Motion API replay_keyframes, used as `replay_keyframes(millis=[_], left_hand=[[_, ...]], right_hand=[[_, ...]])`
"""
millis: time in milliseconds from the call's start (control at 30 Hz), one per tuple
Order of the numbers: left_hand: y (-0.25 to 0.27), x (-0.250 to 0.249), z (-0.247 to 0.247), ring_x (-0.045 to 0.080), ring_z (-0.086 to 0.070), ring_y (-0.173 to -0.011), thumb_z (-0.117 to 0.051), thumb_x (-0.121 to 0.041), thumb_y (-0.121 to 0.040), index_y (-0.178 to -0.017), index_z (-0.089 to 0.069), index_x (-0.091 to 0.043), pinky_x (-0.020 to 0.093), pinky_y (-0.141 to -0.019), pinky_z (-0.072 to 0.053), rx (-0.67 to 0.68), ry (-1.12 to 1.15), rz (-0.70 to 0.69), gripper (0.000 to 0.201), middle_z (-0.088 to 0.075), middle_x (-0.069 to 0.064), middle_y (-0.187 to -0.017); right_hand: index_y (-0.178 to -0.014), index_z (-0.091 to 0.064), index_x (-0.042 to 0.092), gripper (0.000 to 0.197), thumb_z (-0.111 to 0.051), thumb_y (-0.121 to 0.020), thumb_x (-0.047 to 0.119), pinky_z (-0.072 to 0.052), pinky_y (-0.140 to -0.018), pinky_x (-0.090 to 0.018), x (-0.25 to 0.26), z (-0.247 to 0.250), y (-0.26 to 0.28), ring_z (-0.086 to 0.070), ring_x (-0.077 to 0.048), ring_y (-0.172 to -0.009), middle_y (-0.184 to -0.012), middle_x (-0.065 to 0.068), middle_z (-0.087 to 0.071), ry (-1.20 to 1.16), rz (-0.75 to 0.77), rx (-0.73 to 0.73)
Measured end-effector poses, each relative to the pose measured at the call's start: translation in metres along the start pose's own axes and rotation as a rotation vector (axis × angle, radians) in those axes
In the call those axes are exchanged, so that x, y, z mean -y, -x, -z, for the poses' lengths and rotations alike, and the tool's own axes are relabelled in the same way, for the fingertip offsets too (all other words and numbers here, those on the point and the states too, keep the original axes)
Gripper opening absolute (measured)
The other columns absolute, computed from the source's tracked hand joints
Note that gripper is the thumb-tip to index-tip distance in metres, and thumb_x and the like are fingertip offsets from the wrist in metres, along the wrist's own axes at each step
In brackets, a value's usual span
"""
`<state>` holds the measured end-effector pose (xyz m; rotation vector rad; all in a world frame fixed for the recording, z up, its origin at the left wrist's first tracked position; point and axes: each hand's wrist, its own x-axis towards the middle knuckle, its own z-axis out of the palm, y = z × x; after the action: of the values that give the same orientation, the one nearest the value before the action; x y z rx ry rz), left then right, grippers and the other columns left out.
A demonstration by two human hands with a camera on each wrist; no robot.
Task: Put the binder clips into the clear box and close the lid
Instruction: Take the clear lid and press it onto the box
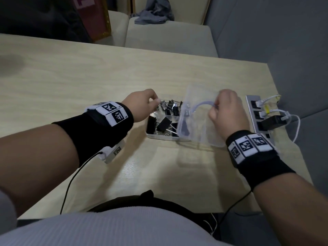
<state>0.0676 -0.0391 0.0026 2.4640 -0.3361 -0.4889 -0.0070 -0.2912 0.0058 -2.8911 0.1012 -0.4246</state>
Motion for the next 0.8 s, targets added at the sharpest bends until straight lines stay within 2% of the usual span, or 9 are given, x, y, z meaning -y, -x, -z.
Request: replay_keyframes(millis=[100, 200, 267, 400, 467, 533, 600, 700, 800], left_hand=[[0.005, -0.012, -0.001, 0.017, -0.062, -0.074, -0.045, -0.038, -0.097, -0.096, -0.061, -0.023, 0.028, -0.071, -0.046, 0.091, 0.15, -0.064, 0.022, -0.066, -0.005, -0.081], [0.007, -0.011, 0.003, 0.01, -0.064, -0.061, -0.051, -0.026, -0.097, -0.082, -0.059, -0.025, 0.02, -0.057, -0.047, 0.127, 0.383, -0.033, 0.017, -0.064, -0.005, -0.071], [0.009, -0.008, 0.006, 0.008, -0.065, -0.061, -0.055, -0.025, -0.095, -0.085, -0.06, -0.022, 0.016, -0.052, -0.049, 0.171, 0.436, -0.027, 0.012, -0.065, -0.002, -0.071], [0.007, -0.005, 0.006, 0.026, -0.07, -0.076, -0.064, -0.027, -0.09, -0.094, -0.064, -0.007, 0.036, -0.072, -0.06, 0.227, 0.304, -0.027, 0.02, -0.067, 0.003, -0.071], [0.004, -0.001, 0.005, 0.031, -0.072, -0.076, -0.064, -0.028, -0.089, -0.096, -0.064, -0.003, 0.043, -0.078, -0.06, 0.196, 0.282, 0.022, 0.026, -0.069, 0.005, -0.071], [0.003, 0.004, 0.005, 0.025, -0.069, -0.065, -0.064, -0.03, -0.089, -0.1, -0.062, -0.003, 0.039, -0.075, -0.061, 0.153, 0.224, 0.083, 0.028, -0.07, 0.004, -0.069], [0.003, 0.008, 0.005, 0.02, -0.067, -0.061, -0.064, -0.031, -0.089, -0.107, -0.054, -0.011, 0.035, -0.072, -0.057, 0.107, 0.095, 0.115, 0.028, -0.073, 0.003, -0.072], [0.002, 0.011, 0.003, 0.023, -0.068, -0.086, -0.062, -0.033, -0.088, -0.126, -0.047, -0.013, 0.037, -0.081, -0.054, 0.062, -0.088, 0.118, 0.046, -0.075, 0.007, -0.095], [-0.001, 0.011, -0.002, 0.029, -0.063, -0.106, -0.057, -0.031, -0.092, -0.136, -0.044, -0.012, 0.039, -0.09, -0.05, 0.035, -0.135, 0.105, 0.05, -0.071, 0.012, -0.111]], right_hand=[[-0.09, -0.054, -0.001, 0.017, -0.06, -0.076, 0.006, -0.044, -0.078, -0.044, 0.032, -0.01, -0.003, -0.053, -0.039, -0.1, -0.114, -0.024, -0.057, -0.046, 0.108, 0.038], [-0.091, -0.055, 0.001, 0.015, -0.056, -0.079, 0.01, -0.046, -0.087, -0.047, 0.042, -0.013, -0.007, -0.052, -0.039, -0.109, -0.123, -0.022, -0.055, -0.111, 0.083, 0.042], [-0.091, -0.055, 0.001, 0.014, -0.055, -0.08, 0.011, -0.047, -0.087, -0.048, 0.043, -0.014, -0.009, -0.052, -0.039, -0.111, -0.125, -0.021, -0.054, -0.113, 0.088, 0.049], [-0.098, -0.056, 0.004, 0.017, -0.062, -0.082, 0.007, -0.047, -0.091, -0.047, 0.048, -0.016, -0.007, -0.048, -0.035, -0.118, -0.131, -0.017, -0.051, -0.118, 0.088, 0.065], [-0.11, -0.054, 0.006, 0.027, -0.061, -0.084, 0.01, -0.045, -0.095, -0.044, 0.051, -0.018, -0.006, -0.044, -0.032, -0.123, -0.137, -0.014, -0.044, -0.14, -0.019, 0.089], [-0.121, -0.048, 0.009, 0.037, -0.06, -0.087, 0.018, -0.046, -0.093, -0.042, 0.052, -0.019, -0.004, -0.044, -0.031, -0.12, -0.137, -0.012, -0.041, -0.159, -0.243, 0.19], [-0.125, -0.045, 0.01, 0.043, -0.057, -0.091, 0.033, -0.047, -0.084, -0.039, 0.05, -0.019, -0.003, -0.052, -0.03, -0.11, -0.13, -0.012, -0.047, -0.165, -0.449, 0.365], [-0.125, -0.046, 0.009, 0.045, -0.052, -0.093, 0.039, -0.041, -0.074, -0.031, 0.05, -0.022, 0.003, -0.055, -0.026, -0.092, -0.12, -0.012, -0.059, -0.217, -0.513, 0.486], [-0.132, -0.046, 0.01, 0.045, -0.05, -0.095, 0.036, -0.043, -0.081, -0.032, 0.051, -0.023, 0.005, -0.058, -0.028, -0.106, -0.125, -0.012, -0.059, -0.273, -0.536, 0.449]])
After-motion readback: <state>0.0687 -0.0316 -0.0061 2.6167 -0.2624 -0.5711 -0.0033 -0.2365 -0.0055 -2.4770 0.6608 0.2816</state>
